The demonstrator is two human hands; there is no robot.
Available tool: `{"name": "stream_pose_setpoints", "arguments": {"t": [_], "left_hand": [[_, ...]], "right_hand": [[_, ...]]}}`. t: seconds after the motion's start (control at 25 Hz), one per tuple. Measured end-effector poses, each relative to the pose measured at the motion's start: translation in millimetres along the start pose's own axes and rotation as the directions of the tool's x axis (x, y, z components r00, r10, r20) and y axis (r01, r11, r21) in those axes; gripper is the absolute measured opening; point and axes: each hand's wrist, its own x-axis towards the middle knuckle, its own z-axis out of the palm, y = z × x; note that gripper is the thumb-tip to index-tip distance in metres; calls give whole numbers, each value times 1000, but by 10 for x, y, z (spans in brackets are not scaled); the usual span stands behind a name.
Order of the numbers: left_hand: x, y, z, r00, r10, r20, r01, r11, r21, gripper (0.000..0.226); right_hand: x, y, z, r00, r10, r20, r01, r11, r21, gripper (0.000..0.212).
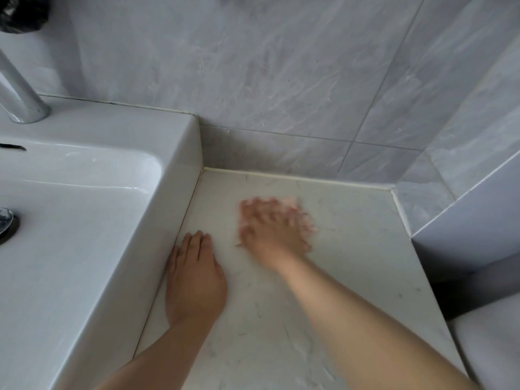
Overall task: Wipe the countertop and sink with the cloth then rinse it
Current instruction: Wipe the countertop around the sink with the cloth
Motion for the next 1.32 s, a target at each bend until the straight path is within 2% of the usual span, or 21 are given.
{"name": "stream_pose_setpoints", "arguments": {"t": [0.04,0.12,0.2,0.24,0.32,0.36,0.4,0.44,0.52,0.6,0.68,0.76,0.8,0.84,0.88,0.96,1.04,1.08,1.16,1.24,1.32], "left_hand": [[-1,-4,-1,1000,-5,-5,5,1000,-12,52],[-18,-10,-13,1000,1,-13,-1,1000,-19,53],[-34,-7,-26,1000,-1,-10,1,1000,-4,54],[-37,3,-20,1000,-3,7,3,1000,1,54],[-34,16,-21,999,-2,35,2,1000,3,55],[-27,20,-19,999,1,41,-1,1000,6,55],[-24,22,-15,999,5,46,-5,1000,8,56],[-16,23,-16,998,12,54,-12,1000,6,56],[-22,9,-26,998,18,59,-18,1000,-1,57],[-27,2,-37,998,25,57,-24,1000,-5,57],[-42,-23,-50,998,34,57,-33,999,-21,56],[-33,-1,-46,998,21,57,-21,1000,-12,56],[-31,13,-34,998,13,59,-13,1000,-3,57],[-32,18,-27,998,7,63,-7,1000,-4,58],[-32,14,-25,997,9,71,-9,1000,-5,59],[-40,18,-36,997,15,80,-16,1000,13,59],[-34,26,-41,996,6,89,-9,999,32,59],[-30,22,-34,996,3,85,-7,999,37,59],[-15,27,-30,998,5,70,-8,999,42,59],[-10,21,-26,998,12,55,-14,999,39,58],[-14,18,-40,999,12,41,-13,1000,29,58]], "right_hand": [[-58,-164,44,996,-91,24,92,996,-12,55],[-202,3,85,993,-112,27,114,990,-79,54],[-380,630,-2,993,106,-46,-110,989,-101,54],[-485,971,-74,961,267,-73,-272,960,-69,54],[-609,1373,-196,827,558,-62,-554,829,70,53],[-608,1323,-216,788,614,-50,-609,788,83,54],[-579,1121,-179,809,584,-64,-582,812,53,55],[-543,834,-98,876,476,-77,-477,879,13,57],[-644,275,51,991,131,-32,-133,990,-55,59],[-797,248,114,998,-48,36,52,992,-115,58],[-779,781,-24,994,108,-3,-107,989,-102,59],[-721,1315,-197,912,411,-14,-411,912,-10,55],[-714,1387,-221,856,516,14,-516,854,66,54],[-739,1324,-196,839,544,10,-543,836,79,54],[-808,1159,-103,868,496,-37,-495,868,30,55],[-1112,772,106,961,237,-144,-251,964,-88,59],[-1226,813,66,990,105,-94,-117,984,-133,64],[-1101,1014,3,989,111,-94,-124,982,-143,63],[-666,1423,-145,941,334,-55,-335,942,-15,55],[-348,1550,-257,887,462,-9,-461,886,37,54],[-403,1424,-192,908,417,-35,-416,908,42,54]]}}
